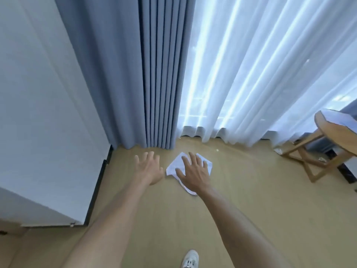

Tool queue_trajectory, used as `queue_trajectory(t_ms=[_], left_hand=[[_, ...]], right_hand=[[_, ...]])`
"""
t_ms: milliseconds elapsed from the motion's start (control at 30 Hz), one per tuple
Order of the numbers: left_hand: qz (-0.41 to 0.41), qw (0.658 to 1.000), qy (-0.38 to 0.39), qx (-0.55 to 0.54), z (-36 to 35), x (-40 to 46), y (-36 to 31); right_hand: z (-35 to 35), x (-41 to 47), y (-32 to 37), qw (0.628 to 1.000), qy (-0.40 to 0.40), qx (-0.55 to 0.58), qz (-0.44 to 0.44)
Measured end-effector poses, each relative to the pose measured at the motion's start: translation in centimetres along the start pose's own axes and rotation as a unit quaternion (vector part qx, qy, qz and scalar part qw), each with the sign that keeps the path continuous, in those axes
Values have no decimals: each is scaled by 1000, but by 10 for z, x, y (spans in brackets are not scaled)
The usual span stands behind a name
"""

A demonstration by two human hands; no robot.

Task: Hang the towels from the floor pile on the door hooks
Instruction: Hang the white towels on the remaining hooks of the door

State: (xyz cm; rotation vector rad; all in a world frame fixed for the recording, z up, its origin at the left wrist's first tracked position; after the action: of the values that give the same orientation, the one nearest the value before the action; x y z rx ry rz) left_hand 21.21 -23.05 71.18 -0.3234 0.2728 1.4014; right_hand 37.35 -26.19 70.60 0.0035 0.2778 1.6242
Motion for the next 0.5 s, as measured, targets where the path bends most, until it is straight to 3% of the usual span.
queue_trajectory(t_ms=[233, 500], left_hand=[[-53, 997, 48, 33, 1, 78, -144], [-44, 994, 80, 54, 0, 148, -190]], right_hand=[[18, 34, -174, 997, -13, -27, -70], [10, 88, -242, 997, 23, 0, -73]])
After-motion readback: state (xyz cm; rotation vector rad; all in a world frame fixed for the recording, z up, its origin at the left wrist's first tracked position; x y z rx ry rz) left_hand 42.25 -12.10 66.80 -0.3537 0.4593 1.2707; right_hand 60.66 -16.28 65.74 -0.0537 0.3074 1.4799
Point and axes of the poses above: each hand's wrist, its own x-axis towards the middle knuckle, its own z-axis out of the back of the hand, y = z × x, the point moved 2 cm from there along x, towards the middle knuckle, and after that the axes turned 3 degrees about y, right-handed, at the moved point
